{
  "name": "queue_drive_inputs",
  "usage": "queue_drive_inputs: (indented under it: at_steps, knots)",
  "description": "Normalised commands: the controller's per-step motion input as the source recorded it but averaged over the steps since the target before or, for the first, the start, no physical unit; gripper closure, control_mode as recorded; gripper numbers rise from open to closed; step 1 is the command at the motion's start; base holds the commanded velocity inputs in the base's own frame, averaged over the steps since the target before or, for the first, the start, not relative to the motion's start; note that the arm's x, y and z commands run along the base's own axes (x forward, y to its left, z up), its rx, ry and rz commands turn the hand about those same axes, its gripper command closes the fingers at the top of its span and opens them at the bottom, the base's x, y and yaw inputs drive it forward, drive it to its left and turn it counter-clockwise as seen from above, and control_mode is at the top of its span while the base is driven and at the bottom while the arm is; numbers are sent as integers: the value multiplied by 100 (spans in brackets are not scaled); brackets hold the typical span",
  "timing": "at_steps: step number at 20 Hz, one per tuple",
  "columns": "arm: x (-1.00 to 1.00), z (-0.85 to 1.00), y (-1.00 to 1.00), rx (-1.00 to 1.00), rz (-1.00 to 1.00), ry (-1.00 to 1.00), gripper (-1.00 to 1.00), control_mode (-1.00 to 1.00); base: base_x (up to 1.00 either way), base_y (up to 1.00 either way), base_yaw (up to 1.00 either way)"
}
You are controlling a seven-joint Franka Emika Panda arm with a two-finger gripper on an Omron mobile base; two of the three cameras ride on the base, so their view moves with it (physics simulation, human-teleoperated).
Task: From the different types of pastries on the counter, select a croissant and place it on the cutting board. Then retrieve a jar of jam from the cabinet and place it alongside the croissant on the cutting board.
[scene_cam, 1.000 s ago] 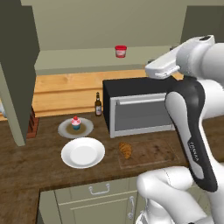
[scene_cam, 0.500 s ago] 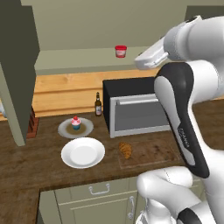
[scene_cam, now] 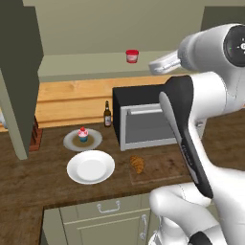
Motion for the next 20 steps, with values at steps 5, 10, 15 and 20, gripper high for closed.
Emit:
queue_drive_inputs:
  at_steps: [5, 10, 15, 20]
  knots:
    - [37, -19, -1, 11, -10, 17, -100, -100, 0, 0, 0]
    - [17, -11, -11, 17, 0, 16, -100, -100, 0, 0, 0]
    - [10, 1, -6, 20, 0, 11, -100, -100, 0, 0, 0]
    - [20, -14, 0, 9, 0, -4, -100, -100, 0, 0, 0]
